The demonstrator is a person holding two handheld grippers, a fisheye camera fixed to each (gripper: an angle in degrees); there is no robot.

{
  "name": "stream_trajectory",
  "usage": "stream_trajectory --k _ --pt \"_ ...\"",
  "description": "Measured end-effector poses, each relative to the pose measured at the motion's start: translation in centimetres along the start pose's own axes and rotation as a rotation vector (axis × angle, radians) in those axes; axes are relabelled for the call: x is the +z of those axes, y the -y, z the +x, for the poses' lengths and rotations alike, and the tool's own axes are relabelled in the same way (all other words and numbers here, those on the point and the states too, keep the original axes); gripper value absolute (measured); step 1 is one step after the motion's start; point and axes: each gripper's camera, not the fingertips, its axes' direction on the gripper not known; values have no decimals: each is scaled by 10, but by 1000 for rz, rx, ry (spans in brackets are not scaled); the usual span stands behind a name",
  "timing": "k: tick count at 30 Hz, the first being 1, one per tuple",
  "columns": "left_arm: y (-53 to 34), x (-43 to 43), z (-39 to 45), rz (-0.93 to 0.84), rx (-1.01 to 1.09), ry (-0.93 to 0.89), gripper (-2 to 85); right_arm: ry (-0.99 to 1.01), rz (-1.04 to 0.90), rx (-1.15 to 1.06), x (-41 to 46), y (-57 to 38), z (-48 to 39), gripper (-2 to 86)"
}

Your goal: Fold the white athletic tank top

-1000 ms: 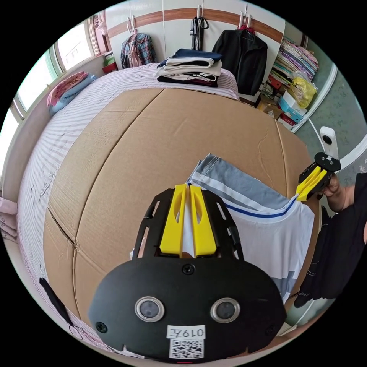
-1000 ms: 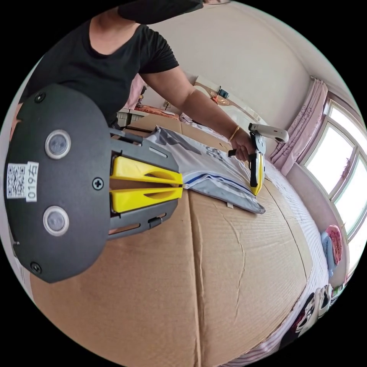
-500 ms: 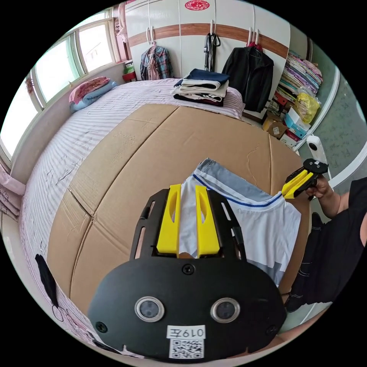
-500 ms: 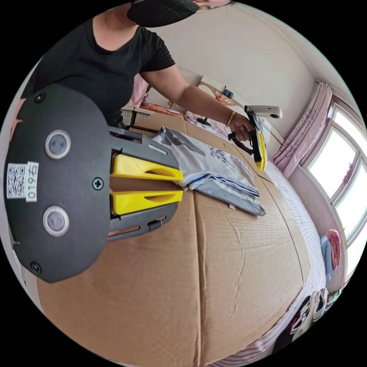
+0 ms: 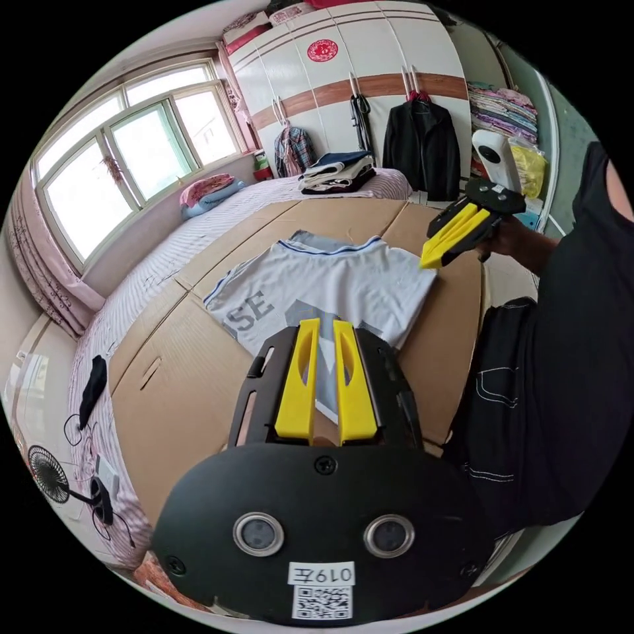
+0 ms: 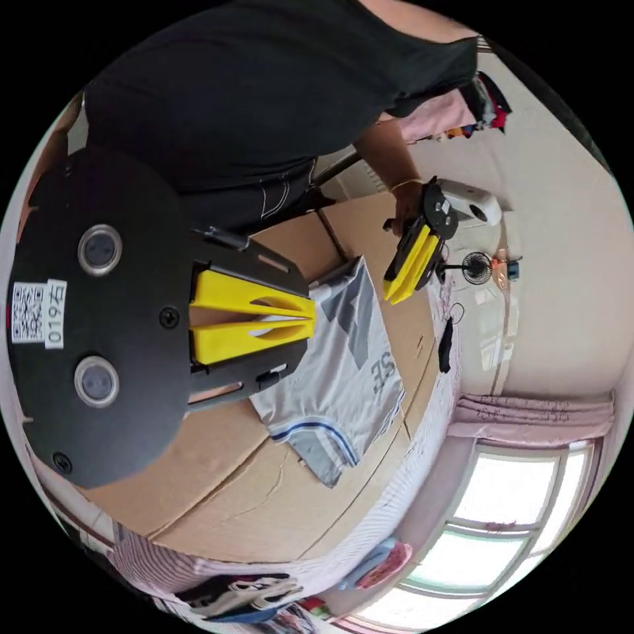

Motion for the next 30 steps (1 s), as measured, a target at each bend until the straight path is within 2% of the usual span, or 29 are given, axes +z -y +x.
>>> stream_trajectory --k 2,5,11,30 --pt "-27 -14 39 -30 -1 46 9 -107 -99 -155 31 10 -51 10" --pt "-51 -21 78 -94 40 115 10 -208 -162 -270 63 13 -99 44" --pt "-85 -38 109 -103 4 126 11 -250 -283 -385 112 18 -155 55" --pt "-147 -72 171 -134 -19 100 11 -288 -343 -427 185 36 -244 50"
